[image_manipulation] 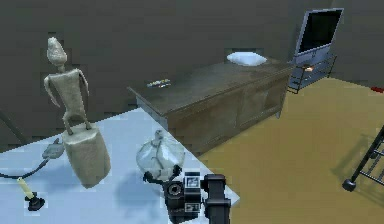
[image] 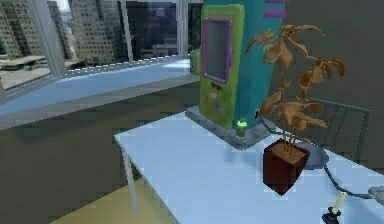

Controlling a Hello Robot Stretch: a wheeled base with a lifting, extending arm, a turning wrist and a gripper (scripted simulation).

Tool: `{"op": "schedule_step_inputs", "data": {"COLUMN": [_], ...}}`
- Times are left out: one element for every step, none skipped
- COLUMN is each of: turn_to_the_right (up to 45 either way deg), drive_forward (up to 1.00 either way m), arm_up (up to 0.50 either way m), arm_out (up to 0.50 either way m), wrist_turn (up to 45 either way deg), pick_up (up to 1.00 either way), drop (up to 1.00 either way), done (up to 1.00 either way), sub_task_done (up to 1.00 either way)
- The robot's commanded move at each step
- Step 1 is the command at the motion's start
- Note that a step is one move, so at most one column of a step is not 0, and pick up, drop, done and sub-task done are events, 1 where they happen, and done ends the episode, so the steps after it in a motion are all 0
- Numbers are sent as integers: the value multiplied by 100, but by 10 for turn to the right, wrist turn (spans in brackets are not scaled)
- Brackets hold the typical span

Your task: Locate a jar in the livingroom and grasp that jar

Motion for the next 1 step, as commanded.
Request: {"op": "schedule_step_inputs", "data": {"turn_to_the_right": [0], "drive_forward": [0], "arm_up": [0], "arm_out": [0], "wrist_turn": [0], "pick_up": [0], "drop": [0], "done": [100], "sub_task_done": [0]}}
